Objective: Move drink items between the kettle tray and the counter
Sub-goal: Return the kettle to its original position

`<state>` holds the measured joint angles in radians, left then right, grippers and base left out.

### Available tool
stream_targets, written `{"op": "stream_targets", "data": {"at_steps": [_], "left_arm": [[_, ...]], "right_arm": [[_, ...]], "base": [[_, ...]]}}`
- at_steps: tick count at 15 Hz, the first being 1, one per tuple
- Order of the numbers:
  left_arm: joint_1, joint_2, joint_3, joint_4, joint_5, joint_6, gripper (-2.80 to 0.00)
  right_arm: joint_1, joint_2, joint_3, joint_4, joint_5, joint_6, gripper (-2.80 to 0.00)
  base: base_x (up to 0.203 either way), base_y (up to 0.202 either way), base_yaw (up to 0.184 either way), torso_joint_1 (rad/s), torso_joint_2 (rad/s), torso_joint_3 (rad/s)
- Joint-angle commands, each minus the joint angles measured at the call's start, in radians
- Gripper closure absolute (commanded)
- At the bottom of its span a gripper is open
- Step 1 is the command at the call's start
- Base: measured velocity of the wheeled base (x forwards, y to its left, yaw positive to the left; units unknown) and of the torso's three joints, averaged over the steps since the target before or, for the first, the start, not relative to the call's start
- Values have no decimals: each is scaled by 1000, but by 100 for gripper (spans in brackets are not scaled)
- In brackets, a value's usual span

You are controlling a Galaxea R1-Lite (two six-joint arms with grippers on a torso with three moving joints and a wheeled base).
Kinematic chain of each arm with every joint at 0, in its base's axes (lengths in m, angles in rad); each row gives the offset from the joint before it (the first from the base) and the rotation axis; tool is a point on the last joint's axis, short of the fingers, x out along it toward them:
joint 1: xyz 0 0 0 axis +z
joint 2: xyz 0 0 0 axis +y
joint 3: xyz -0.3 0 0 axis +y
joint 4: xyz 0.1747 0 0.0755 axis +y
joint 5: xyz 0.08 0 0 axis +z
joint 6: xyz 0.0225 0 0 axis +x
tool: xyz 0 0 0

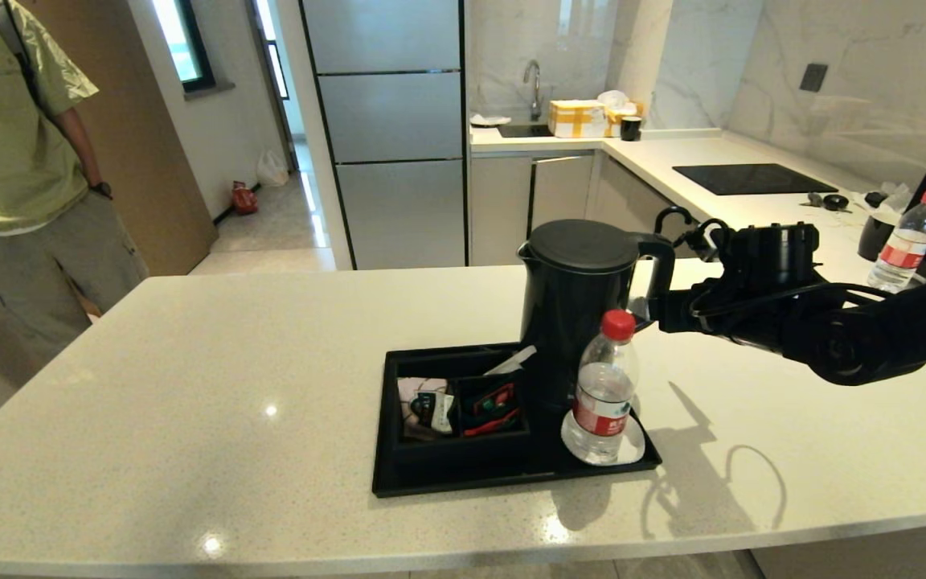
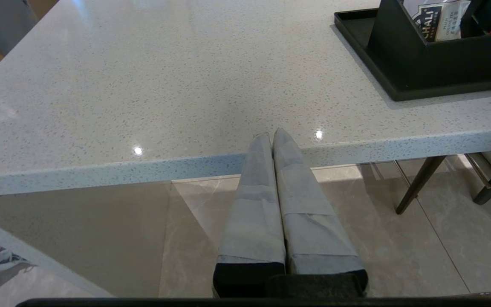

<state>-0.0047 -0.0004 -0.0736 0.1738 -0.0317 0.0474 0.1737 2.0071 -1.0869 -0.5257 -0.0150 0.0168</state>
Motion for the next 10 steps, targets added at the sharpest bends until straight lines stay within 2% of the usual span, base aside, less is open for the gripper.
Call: {"op": "stream_targets", "data": {"at_steps": [1,5,9,10], "left_arm": [[0,0,0,1,-1,0,0],[0,0,0,1,-1,0,0],[0,0,0,1,-1,0,0],[0,0,0,1,-1,0,0]], "right_arm": [[-8,-30,21,-5,1,0,-280],[-8,-123,94,-11,11,40,-280],[-17,-265,133,0,59,53,-280],[-24,-292,148,9,63,55,0]], "base": [[0,0,0,0,0,0],[0,0,0,0,0,0],[0,0,0,0,0,0],[0,0,0,0,0,0]]}}
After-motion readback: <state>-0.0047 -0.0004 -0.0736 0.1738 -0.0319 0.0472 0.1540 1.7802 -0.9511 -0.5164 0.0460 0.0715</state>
